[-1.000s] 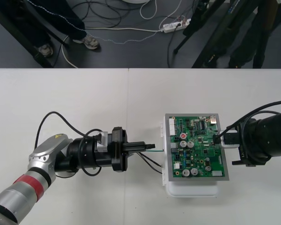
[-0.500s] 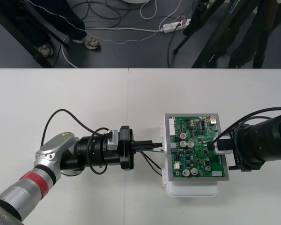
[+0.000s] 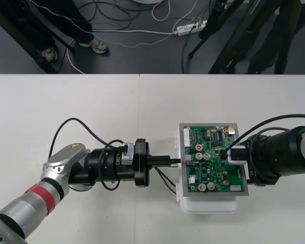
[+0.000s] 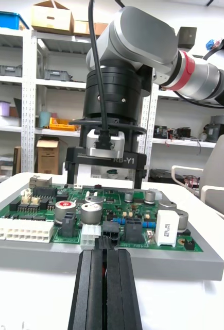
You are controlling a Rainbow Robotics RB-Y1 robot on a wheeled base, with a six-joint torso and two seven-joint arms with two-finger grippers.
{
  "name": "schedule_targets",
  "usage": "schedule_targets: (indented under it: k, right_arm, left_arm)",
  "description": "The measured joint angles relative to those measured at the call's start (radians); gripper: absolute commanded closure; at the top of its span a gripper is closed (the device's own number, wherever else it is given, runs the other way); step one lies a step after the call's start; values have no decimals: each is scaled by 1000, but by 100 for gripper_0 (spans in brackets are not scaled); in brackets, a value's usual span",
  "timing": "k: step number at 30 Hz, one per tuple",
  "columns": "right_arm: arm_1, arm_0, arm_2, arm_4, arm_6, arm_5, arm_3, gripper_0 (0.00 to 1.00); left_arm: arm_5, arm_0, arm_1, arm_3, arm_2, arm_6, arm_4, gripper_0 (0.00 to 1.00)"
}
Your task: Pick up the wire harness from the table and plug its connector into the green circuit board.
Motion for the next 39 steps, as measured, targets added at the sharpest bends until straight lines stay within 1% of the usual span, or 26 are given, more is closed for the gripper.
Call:
schedule_targets:
  k: [9, 39]
  right_arm:
    - [1, -3, 36, 26, 0, 0, 0, 0]
    - [1, -27, 36, 22, 1, -2, 3, 0]
  left_arm:
    - [9, -1, 0, 0, -4, 0, 2, 100]
    - [31, -18, 0, 0, -52, 0, 5, 100]
